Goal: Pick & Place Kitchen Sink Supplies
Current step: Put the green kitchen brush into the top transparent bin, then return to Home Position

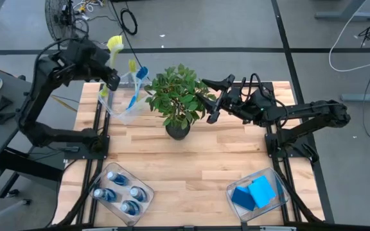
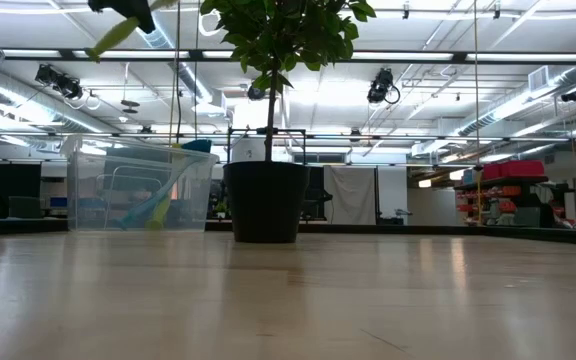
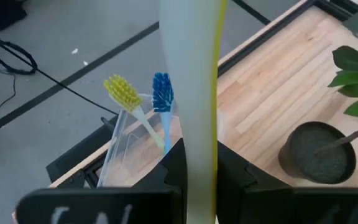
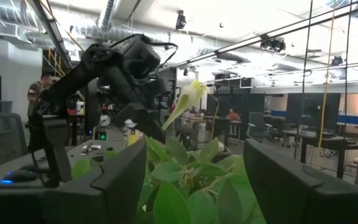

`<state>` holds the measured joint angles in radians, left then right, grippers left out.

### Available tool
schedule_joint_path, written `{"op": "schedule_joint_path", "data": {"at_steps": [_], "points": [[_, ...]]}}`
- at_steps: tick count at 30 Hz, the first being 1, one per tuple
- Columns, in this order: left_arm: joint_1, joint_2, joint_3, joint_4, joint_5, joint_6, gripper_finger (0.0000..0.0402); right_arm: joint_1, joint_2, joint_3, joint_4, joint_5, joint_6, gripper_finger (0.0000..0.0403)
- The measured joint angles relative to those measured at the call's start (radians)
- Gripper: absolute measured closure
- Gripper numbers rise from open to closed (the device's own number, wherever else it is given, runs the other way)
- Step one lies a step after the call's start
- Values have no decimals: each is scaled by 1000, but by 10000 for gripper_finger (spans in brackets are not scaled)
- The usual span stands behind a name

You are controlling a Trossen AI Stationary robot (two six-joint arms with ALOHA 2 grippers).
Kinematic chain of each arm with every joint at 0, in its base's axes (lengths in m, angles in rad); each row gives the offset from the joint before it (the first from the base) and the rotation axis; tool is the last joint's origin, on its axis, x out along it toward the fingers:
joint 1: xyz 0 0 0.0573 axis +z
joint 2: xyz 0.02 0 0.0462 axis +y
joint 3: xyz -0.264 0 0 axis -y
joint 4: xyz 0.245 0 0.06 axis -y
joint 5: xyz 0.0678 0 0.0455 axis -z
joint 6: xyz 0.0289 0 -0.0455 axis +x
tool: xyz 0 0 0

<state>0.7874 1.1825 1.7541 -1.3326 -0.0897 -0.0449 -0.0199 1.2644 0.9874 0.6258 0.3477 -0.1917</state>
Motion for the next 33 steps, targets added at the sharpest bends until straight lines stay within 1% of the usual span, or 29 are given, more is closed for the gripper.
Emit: {"op": "schedule_joint_path", "data": {"at_steps": [2, 5, 7, 10, 14, 16, 20, 22, 25, 27, 30, 33], "points": [[-10, -35, -60, 33, -9, -20, 356, -6, 0, 0, 0, 0, 0, 133], [-19, -106, -205, 116, -20, -38, 342, -9, 0, 0, 0, 0, 0, 133], [-25, -155, -311, 221, -25, -49, 339, -10, 0, 0, 3, 0, 0, 133], [-27, -204, -439, 397, -21, -49, 352, -10, 0, 0, 8, 0, 0, 133], [-27, -231, -567, 531, -28, -49, 357, -10, 0, 0, 8, 0, 0, 133], [-27, -228, -625, 576, -42, -45, 353, -10, 0, 0, 8, 0, 4, 133], [-27, -227, -731, 730, -83, -52, 326, -10, 0, 0, 8, 1, 27, 133], [-27, -227, -779, 786, -110, -48, 323, -10, 0, 0, 8, 1, 27, 133], [-26, -228, -837, 863, -148, -48, 334, -10, 0, 0, 8, 1, 27, 133], [-23, -227, -878, 883, -163, -48, 347, -10, 0, 0, 8, 1, 27, 133], [-10, -227, -932, 934, -165, -48, 365, -10, 0, 0, 8, 2, 27, 133], [8, -227, -967, 936, -165, -49, 380, -10, 0, 0, 8, 2, 27, 133]]}}
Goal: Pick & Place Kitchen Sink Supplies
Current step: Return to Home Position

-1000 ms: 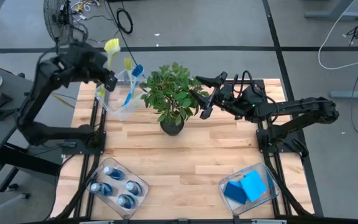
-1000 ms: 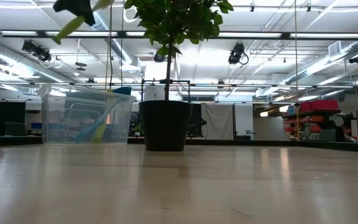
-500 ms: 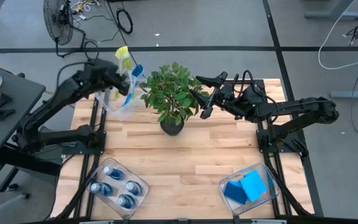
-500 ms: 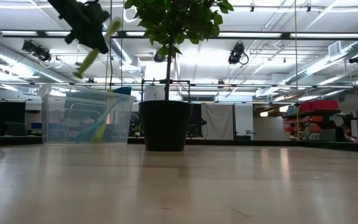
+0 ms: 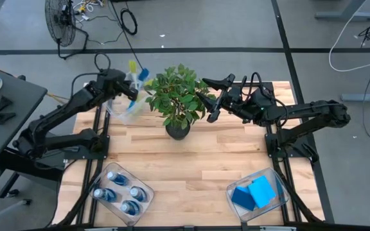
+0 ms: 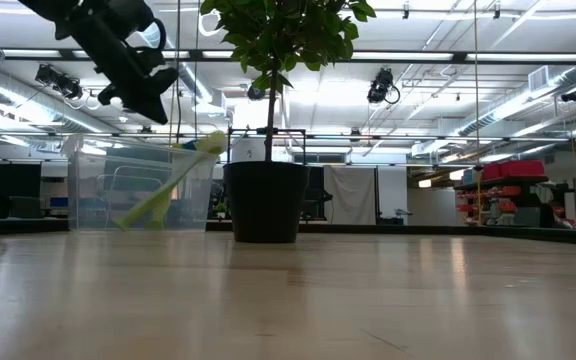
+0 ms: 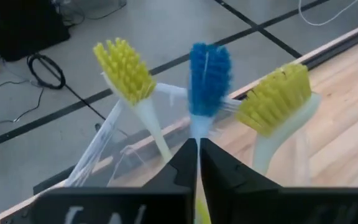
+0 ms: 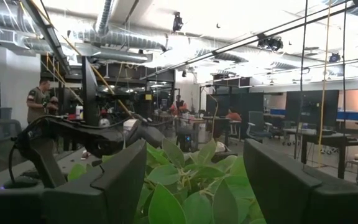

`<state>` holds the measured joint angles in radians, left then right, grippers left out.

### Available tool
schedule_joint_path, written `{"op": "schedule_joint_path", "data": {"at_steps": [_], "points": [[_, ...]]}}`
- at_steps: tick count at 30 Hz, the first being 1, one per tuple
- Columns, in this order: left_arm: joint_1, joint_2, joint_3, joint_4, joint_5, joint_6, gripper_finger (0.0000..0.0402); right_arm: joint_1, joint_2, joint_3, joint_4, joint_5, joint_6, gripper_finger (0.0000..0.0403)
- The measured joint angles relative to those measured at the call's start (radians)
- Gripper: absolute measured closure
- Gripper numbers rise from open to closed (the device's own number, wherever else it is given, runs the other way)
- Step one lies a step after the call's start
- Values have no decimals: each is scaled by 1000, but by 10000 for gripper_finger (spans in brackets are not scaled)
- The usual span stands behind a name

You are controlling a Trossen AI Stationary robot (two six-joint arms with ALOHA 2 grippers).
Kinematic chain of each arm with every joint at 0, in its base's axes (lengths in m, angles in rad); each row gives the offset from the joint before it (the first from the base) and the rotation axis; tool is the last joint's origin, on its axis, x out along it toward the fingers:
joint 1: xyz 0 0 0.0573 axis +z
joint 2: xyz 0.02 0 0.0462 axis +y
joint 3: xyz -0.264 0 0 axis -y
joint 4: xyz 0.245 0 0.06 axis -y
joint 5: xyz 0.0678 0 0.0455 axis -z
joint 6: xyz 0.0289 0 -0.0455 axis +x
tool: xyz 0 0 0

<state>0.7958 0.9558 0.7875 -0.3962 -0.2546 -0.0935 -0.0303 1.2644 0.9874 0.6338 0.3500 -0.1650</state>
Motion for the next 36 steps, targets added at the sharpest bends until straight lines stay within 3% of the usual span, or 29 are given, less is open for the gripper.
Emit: {"op": "schedule_joint_path", "data": {"at_steps": [9, 19, 24, 27, 36], "points": [[15, -1, -1, 40, 15, -4, 389, 0, 0, 0, 0, 0, 0, 133], [12, -2, 158, 42, 208, 57, 384, 0, 0, 0, -41, 0, -4, 133], [-21, -3, 183, 42, 275, 2, 383, 0, 0, 0, -108, -5, 29, 133], [-53, -3, 183, 39, 306, -20, 383, 0, 1, 0, -155, -63, 52, 133], [-122, -11, 183, 40, 302, -17, 391, -3, -64, 0, -163, -39, -25, 167]]}}
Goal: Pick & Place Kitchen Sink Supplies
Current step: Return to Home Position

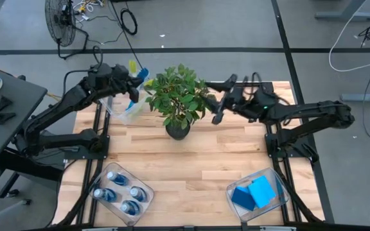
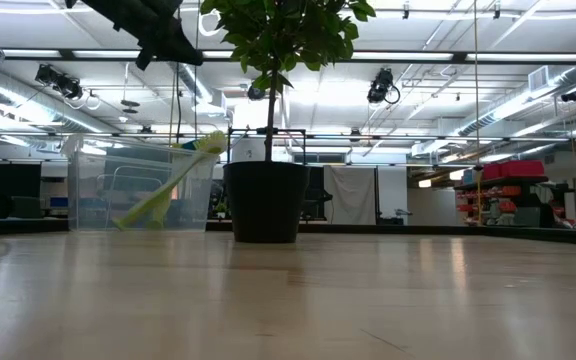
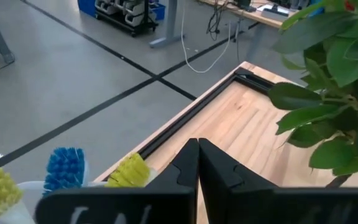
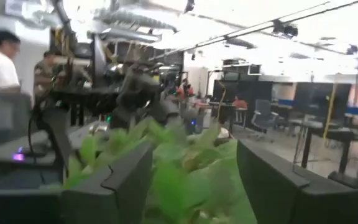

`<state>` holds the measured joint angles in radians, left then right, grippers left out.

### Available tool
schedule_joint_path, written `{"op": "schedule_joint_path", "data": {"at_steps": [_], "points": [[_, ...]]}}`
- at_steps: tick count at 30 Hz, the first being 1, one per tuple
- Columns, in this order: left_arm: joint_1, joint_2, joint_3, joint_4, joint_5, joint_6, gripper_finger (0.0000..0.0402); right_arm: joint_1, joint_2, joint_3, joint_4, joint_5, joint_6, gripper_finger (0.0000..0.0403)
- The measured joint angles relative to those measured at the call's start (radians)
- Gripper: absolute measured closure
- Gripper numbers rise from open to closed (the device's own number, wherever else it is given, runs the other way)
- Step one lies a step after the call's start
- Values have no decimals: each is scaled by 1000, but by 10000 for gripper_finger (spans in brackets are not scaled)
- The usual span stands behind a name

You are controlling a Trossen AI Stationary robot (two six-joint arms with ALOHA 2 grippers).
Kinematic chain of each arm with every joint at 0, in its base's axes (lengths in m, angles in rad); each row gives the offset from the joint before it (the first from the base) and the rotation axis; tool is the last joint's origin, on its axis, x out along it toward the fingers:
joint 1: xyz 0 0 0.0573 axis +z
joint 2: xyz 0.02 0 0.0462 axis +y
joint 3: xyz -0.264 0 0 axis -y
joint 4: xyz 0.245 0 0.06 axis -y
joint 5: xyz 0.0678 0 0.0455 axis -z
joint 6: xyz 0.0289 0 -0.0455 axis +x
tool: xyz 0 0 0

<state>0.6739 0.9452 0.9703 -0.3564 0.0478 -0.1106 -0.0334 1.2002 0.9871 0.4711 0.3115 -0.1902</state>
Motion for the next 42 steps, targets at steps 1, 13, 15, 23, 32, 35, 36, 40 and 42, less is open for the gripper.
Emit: {"op": "schedule_joint_path", "data": {"at_steps": [1, 13, 15, 23, 32, 35, 36, 40, 42], "points": [[-1, -1, 0, 1, 0, 0, 392, -5, -21, 0, -15, 5, 19, 172], [-23, -43, 0, -10, 25, -15, 388, -24, -236, 0, -509, -170, 196, 227], [-40, -53, 0, -9, 45, -40, 388, -24, -246, 0, -568, -181, 191, 241], [-162, -57, 0, -17, 19, -64, 395, -24, -255, 0, -730, -184, 182, 332], [-307, -92, -13, -93, -105, -38, 398, -24, -257, -22, -838, -247, 181, 394], [-327, -138, -55, -98, -105, -46, 398, -25, -260, -92, -761, -273, 182, 398], [-331, -157, -73, -97, -106, -61, 398, -26, -260, -122, -720, -289, 182, 399], [-341, -242, -148, -95, -108, -88, 399, -27, -260, -253, -523, -333, 176, 399], [-347, -282, -176, -91, -107, -89, 399, -28, -260, -321, -407, -357, 159, 401]]}}
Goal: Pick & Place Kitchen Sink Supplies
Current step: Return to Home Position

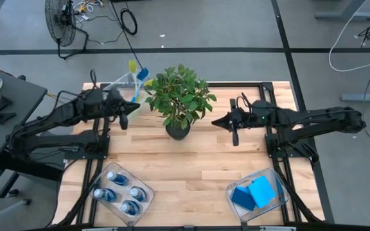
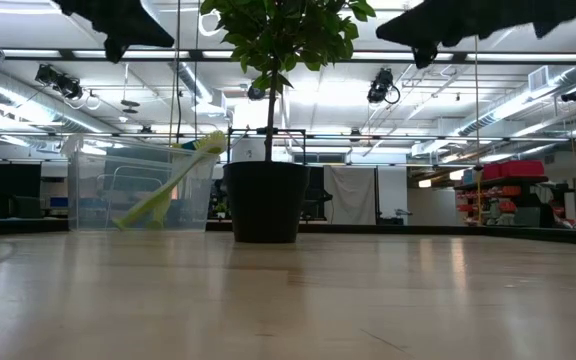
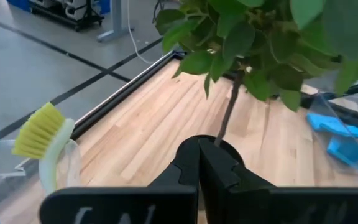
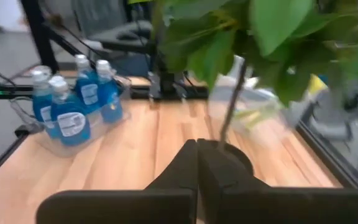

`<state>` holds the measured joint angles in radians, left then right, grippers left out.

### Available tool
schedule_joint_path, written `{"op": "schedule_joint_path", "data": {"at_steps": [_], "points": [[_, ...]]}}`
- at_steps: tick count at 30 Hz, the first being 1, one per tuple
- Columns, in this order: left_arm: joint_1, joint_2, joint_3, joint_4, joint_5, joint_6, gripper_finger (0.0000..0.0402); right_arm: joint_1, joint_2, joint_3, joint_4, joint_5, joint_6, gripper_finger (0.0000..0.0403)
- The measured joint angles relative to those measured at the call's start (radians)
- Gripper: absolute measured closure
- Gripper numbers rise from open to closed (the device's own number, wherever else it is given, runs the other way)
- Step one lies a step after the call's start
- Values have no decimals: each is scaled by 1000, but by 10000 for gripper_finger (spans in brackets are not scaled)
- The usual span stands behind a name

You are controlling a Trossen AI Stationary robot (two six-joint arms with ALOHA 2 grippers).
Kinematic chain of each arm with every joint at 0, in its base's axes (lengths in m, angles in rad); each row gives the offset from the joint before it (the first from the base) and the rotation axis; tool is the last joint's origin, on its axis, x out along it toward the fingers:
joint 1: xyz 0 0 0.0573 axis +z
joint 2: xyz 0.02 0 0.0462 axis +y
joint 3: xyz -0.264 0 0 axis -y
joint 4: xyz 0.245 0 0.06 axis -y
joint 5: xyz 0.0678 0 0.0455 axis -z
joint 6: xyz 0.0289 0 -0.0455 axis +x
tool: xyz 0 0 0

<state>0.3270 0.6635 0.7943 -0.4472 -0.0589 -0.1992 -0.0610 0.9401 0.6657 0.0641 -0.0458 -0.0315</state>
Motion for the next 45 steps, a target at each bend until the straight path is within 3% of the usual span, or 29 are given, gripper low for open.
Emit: {"op": "schedule_joint_path", "data": {"at_steps": [6, 11, 20, 24, 31, 45], "points": [[-17, -89, -82, 50, 3, -5, 399, -25, 0, -193, 293, -50, -5, 401], [-31, -137, -148, 71, 3, -7, 399, -47, -8, -305, 419, -51, 42, 402], [-39, -154, -253, 230, 83, -19, 399, -87, -19, -356, 427, -51, 104, 402], [-66, -158, -331, 345, 82, -25, 399, -106, -19, -356, 432, -49, 106, 403], [-144, -181, -392, 402, 80, -51, 399, -115, -19, -356, 431, -49, 163, 403], [-332, -188, -496, 503, -37, -10, 400, -115, -19, -356, 430, -49, 186, 395]]}}
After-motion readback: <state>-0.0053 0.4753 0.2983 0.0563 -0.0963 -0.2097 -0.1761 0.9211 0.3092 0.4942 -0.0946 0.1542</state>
